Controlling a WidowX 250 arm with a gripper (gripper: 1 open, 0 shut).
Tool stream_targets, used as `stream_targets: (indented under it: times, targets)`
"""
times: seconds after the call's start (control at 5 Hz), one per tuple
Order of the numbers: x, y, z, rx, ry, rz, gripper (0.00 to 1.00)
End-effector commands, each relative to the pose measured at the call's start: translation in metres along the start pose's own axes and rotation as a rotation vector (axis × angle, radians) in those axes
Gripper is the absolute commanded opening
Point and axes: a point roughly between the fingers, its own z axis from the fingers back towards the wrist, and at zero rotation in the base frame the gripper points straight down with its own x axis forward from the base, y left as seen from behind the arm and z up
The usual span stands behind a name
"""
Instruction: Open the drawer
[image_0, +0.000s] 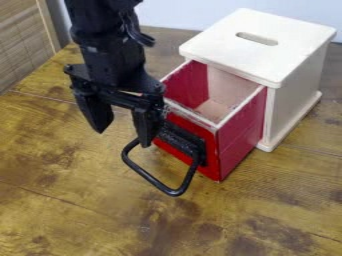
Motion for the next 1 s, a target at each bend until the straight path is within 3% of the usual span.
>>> stream_targets:
  times: [0.0,0.2,0.4,0.8]
  targets:
    - [0.007,0.006,0.017,0.009,-0.058,0.039,1.00]
    - [0.006,0.011,0.013,0.010,-0.048,0.056,0.00]
    - [0.005,0.015,0.011,0.015,-0.043,0.098,1.00]
    - [0.004,0.006,0.008,0.022,-0.033,0.143,1.00]
